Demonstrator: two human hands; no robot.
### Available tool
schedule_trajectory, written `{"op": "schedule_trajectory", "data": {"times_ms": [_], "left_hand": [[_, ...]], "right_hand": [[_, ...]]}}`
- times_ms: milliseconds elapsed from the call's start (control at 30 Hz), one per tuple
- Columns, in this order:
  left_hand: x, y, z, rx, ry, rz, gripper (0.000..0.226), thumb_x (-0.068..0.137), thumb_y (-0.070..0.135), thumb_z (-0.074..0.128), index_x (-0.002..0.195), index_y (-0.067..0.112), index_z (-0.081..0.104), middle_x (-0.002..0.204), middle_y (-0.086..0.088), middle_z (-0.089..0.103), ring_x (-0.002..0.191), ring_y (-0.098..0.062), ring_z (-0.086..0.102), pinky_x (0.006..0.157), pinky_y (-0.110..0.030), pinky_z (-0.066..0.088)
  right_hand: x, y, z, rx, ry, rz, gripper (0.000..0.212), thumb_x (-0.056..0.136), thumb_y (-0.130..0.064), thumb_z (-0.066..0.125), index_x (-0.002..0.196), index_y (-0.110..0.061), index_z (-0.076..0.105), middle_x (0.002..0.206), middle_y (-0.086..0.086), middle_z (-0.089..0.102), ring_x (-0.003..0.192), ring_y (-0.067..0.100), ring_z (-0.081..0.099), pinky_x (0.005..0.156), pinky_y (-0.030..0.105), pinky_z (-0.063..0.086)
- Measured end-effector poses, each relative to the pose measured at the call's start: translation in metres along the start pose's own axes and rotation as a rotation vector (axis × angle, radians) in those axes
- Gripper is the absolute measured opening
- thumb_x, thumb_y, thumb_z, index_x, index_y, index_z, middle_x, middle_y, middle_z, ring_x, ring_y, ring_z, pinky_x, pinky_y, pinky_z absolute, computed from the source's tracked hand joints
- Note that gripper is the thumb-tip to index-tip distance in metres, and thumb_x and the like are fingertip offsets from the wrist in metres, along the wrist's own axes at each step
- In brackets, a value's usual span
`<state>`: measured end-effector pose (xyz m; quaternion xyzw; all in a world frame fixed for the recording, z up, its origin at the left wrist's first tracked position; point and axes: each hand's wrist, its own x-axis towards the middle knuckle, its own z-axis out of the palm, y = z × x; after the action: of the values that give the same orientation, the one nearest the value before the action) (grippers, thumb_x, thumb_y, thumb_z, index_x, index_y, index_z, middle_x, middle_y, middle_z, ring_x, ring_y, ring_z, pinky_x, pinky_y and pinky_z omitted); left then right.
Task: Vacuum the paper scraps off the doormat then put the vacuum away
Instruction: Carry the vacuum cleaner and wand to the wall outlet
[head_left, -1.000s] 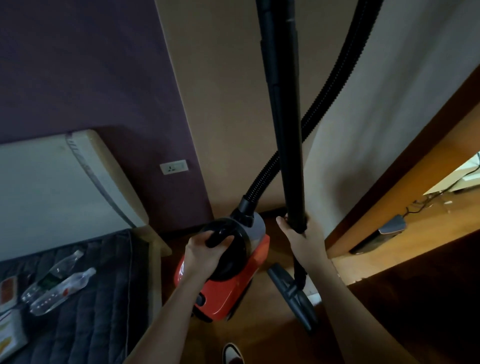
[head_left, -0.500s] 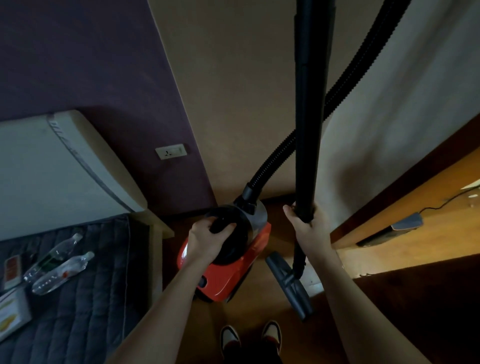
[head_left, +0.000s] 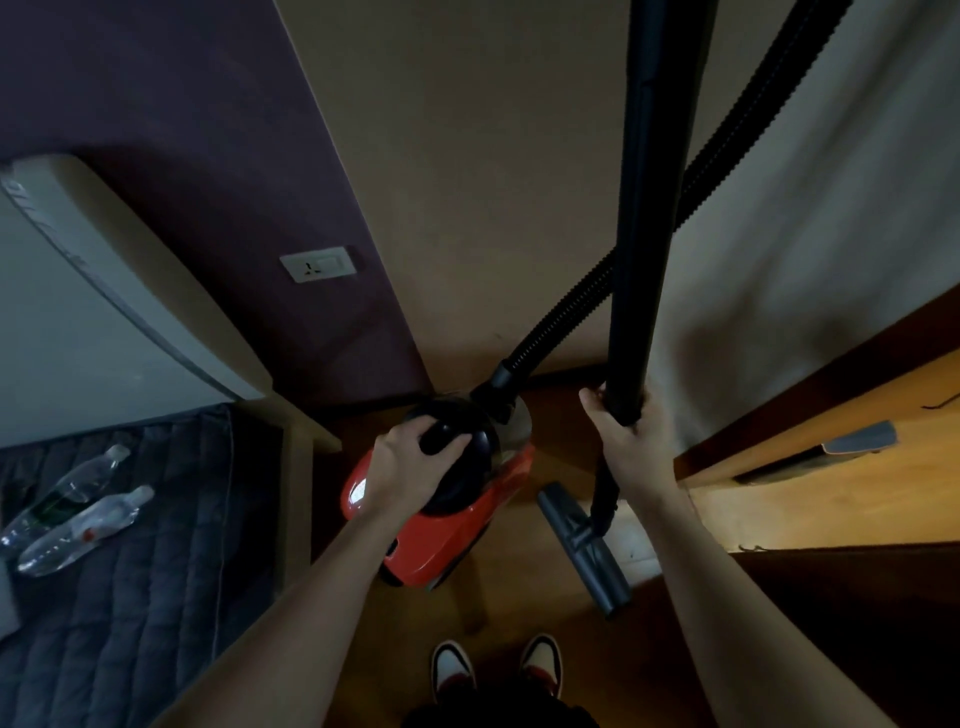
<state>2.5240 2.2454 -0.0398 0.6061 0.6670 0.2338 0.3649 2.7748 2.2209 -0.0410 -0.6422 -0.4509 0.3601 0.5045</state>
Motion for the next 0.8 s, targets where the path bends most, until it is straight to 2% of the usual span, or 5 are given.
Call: {"op": "schedule_trajectory", "data": {"times_ms": [167, 367, 567, 633, 800], "left_hand": [[0.048, -0.058, 0.051, 0.088, -0.044, 0.01, 0.03, 0.082, 0.042, 0.075, 0.103, 0.02, 0.073, 0.099, 0.002, 0.073, 0.094, -0.016, 0.067, 0.081, -0.033, 0.057], [0.108, -0.151, 0.15, 0.078, -0.123, 0.067, 0.018, 0.085, 0.038, 0.074, 0.098, 0.025, 0.074, 0.094, 0.007, 0.071, 0.089, -0.012, 0.068, 0.079, -0.029, 0.055], [0.158, -0.243, 0.242, 0.031, -0.111, 0.133, 0.01, 0.083, 0.032, 0.077, 0.086, 0.025, 0.07, 0.083, 0.012, 0.068, 0.077, -0.003, 0.065, 0.065, -0.011, 0.047], [0.174, -0.265, 0.266, 0.015, -0.132, 0.178, 0.011, 0.084, 0.031, 0.077, 0.088, 0.022, 0.073, 0.085, 0.012, 0.071, 0.078, -0.001, 0.067, 0.068, -0.016, 0.053], [0.206, -0.306, 0.309, 0.038, -0.166, 0.293, 0.013, 0.084, 0.034, 0.076, 0.094, 0.025, 0.075, 0.089, 0.013, 0.072, 0.08, 0.006, 0.065, 0.064, -0.005, 0.046]], "right_hand": [[0.03, 0.08, 0.015, -0.002, 0.02, -0.001, 0.03, 0.095, -0.022, 0.07, 0.08, -0.004, 0.051, 0.064, 0.0, 0.044, 0.056, 0.009, 0.045, 0.057, 0.016, 0.038], [0.062, 0.212, 0.041, 0.021, 0.063, 0.026, 0.02, 0.096, -0.023, 0.068, 0.084, -0.023, 0.053, 0.074, -0.006, 0.051, 0.067, 0.006, 0.053, 0.07, 0.025, 0.043], [0.1, 0.316, 0.061, 0.032, 0.121, -0.076, 0.013, 0.096, -0.02, 0.068, 0.089, -0.022, 0.057, 0.079, -0.002, 0.057, 0.076, 0.01, 0.06, 0.074, 0.02, 0.047], [0.113, 0.343, 0.066, 0.044, 0.129, -0.132, 0.011, 0.096, -0.018, 0.068, 0.094, -0.015, 0.058, 0.078, -0.005, 0.057, 0.077, 0.01, 0.061, 0.074, 0.018, 0.047], [0.142, 0.39, 0.072, 0.043, 0.194, -0.237, 0.015, 0.093, -0.022, 0.072, 0.092, -0.019, 0.058, 0.079, -0.001, 0.059, 0.077, 0.017, 0.062, 0.078, 0.034, 0.052]]}}
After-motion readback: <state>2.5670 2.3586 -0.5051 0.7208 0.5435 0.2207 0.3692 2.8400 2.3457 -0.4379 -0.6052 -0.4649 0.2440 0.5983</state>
